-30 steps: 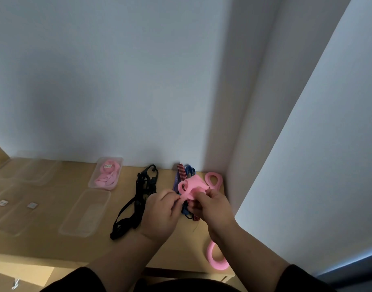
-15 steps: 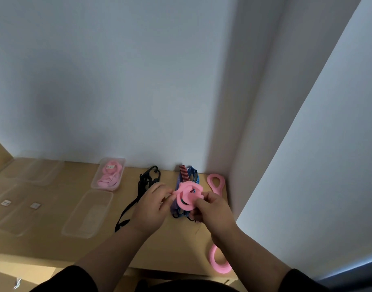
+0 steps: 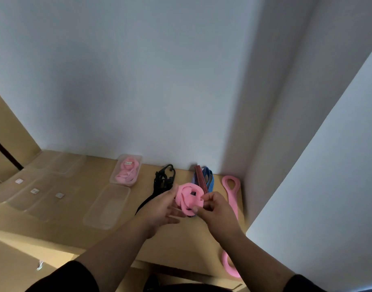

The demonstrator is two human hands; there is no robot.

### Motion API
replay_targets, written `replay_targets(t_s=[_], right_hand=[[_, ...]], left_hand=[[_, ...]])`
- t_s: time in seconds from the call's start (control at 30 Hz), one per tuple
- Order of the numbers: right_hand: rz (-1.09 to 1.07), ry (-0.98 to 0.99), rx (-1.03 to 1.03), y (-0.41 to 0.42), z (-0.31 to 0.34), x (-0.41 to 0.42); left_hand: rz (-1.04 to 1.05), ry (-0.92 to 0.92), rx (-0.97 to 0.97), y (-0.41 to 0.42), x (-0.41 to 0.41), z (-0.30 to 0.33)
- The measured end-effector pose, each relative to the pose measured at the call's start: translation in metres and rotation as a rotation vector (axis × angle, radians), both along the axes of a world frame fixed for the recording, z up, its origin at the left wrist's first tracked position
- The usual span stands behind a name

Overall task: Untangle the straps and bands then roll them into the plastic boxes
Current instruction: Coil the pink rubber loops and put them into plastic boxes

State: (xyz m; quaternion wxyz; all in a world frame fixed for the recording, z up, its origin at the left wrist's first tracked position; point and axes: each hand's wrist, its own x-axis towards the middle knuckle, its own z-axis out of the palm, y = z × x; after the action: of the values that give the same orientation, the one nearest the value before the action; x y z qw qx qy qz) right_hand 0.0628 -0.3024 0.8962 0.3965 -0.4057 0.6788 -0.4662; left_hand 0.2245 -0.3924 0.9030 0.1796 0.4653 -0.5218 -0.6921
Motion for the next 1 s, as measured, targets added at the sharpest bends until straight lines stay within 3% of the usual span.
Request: replay_targets(t_s=[0.13, 0.4, 0.5, 0.63, 0.87, 1.0], right_hand=[[0.114, 0.086, -0.029, -0.009, -0.006, 0.014], [0.256, 0.065, -0.085, -0.038, -0.006, 0.060], [0.226, 0.058, -0.066, -0.054, -0.008, 0.081], [0.226, -0.162, 0.018, -0.078, -0.010, 0.112], [0.203, -0.330, 0.070, -0.127, -0.008, 0.173], [0.216, -0.295, 0.095, -0.153, -0.016, 0.201]], left_hand=[[0.031, -0.081, 0.115, 0.000, 0.023, 0.002], [0.222, 0.049, 0.202, -0.007, 0.080, -0.004], [0.169, 0.091, 0.185, -0.014, 0.101, -0.007], [0.107, 0.186, 0.163, -0.028, 0.133, -0.009], [0.009, 0.224, 0.163, -0.074, 0.202, -0.012], [0.002, 0.227, 0.196, -0.101, 0.232, -0.022]])
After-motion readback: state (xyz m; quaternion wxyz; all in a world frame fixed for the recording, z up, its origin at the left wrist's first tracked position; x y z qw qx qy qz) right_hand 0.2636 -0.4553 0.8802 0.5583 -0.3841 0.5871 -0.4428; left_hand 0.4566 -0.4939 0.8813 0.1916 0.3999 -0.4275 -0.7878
